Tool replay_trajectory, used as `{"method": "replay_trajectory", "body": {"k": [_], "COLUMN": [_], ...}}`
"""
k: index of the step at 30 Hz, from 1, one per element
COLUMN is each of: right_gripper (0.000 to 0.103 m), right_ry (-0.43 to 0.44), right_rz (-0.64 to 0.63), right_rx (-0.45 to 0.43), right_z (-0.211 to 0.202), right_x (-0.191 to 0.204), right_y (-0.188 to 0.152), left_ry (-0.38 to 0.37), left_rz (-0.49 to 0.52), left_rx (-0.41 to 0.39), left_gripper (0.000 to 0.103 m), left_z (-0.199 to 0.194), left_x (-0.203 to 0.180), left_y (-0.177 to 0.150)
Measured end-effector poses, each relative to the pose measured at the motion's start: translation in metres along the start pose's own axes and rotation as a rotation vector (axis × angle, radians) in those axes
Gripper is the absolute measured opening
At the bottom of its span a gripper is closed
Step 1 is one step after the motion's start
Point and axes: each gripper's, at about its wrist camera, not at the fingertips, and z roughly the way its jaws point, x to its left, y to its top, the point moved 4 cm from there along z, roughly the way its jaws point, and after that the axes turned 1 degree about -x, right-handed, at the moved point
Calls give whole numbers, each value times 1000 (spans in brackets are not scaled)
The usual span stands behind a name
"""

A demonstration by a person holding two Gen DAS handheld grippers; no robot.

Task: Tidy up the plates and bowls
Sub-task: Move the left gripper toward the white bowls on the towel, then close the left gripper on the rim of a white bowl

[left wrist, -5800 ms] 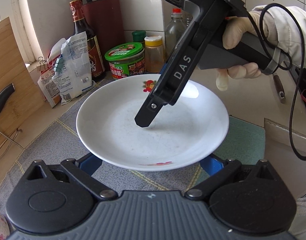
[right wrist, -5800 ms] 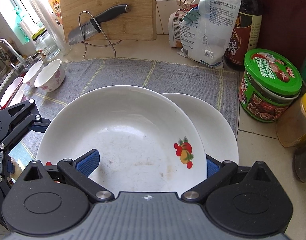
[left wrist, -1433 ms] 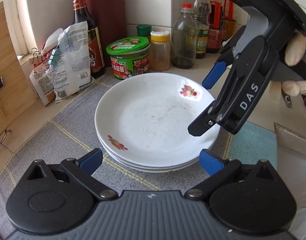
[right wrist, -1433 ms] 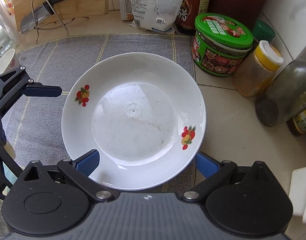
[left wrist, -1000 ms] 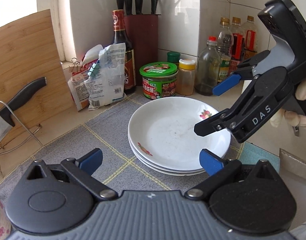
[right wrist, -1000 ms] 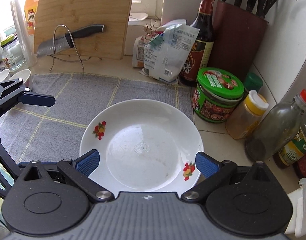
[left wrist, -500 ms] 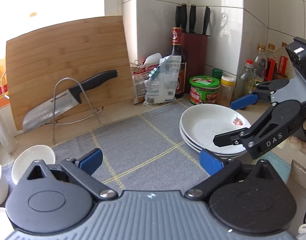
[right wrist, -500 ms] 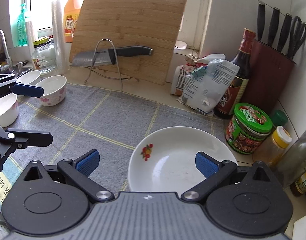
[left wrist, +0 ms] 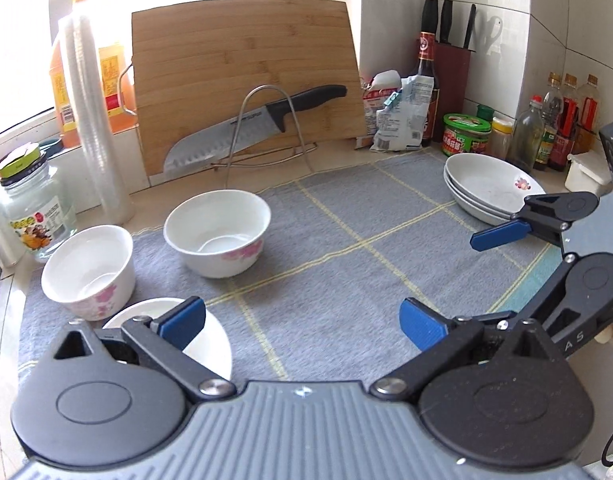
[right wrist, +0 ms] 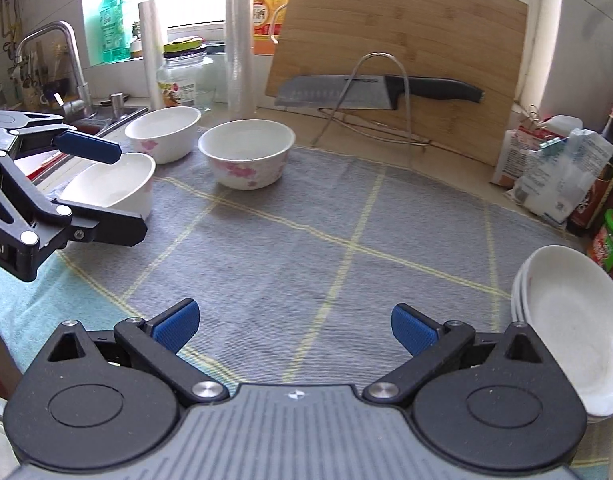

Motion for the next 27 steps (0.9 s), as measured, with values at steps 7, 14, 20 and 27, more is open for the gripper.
{"method": "replay_trajectory", "body": {"k": [7, 14, 20, 27], "right_gripper": [103, 103, 103, 103], "right_ry": [78, 155, 183, 192], "right_rz": [-33, -109, -141, -149], "right_rx": [24, 28, -3, 19], "right_z": [34, 58, 78, 99], "right_x": [60, 106, 130, 141], "right_y": [2, 12, 28, 29], "left_ry": [30, 80, 133, 149], "left_rz": [-35, -87, -128, -144], "left_rx": [-1, 32, 63, 80], "left_gripper": [102, 102, 102, 102], "left_z": [-22, -29, -27, -22], "left_x": [48, 87, 115, 133], "left_y": [-20, -34, -41, -42]}}
